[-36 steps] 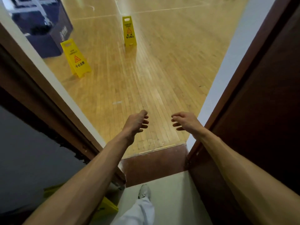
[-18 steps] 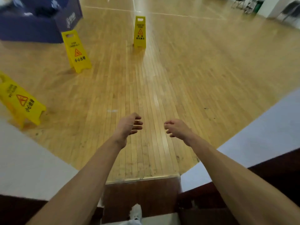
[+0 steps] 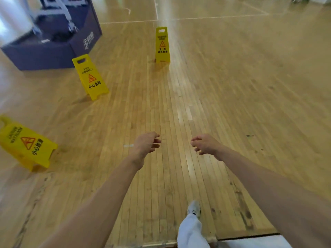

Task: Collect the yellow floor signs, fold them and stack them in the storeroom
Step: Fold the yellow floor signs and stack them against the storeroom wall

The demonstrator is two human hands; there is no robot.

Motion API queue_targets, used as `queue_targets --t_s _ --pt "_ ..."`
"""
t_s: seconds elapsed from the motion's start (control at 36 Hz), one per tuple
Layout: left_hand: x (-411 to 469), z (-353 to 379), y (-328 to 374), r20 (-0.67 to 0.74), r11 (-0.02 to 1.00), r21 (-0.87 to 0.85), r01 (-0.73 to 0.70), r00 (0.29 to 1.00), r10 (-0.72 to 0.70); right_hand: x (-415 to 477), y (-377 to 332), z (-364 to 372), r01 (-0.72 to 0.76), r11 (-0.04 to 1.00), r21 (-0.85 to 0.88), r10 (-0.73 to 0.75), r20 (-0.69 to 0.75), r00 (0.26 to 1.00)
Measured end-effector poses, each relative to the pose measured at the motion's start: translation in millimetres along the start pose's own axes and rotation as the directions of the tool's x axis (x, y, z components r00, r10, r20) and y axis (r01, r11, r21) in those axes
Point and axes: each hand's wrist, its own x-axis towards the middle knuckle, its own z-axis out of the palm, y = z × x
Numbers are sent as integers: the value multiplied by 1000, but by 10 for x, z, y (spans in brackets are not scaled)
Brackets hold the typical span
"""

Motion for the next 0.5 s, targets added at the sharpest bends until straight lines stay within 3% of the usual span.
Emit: queue_targets --t_s 0.14,0.5 --pt "769 468 609 -12 999 42 25 1000 -24 822 -51 -682 -26 980 195 27 -4 1000" --pt "2452 1404 1748 11 1000 29 12 1000 -12 2366 -513 -2152 -2 969 248 5 -11 1000"
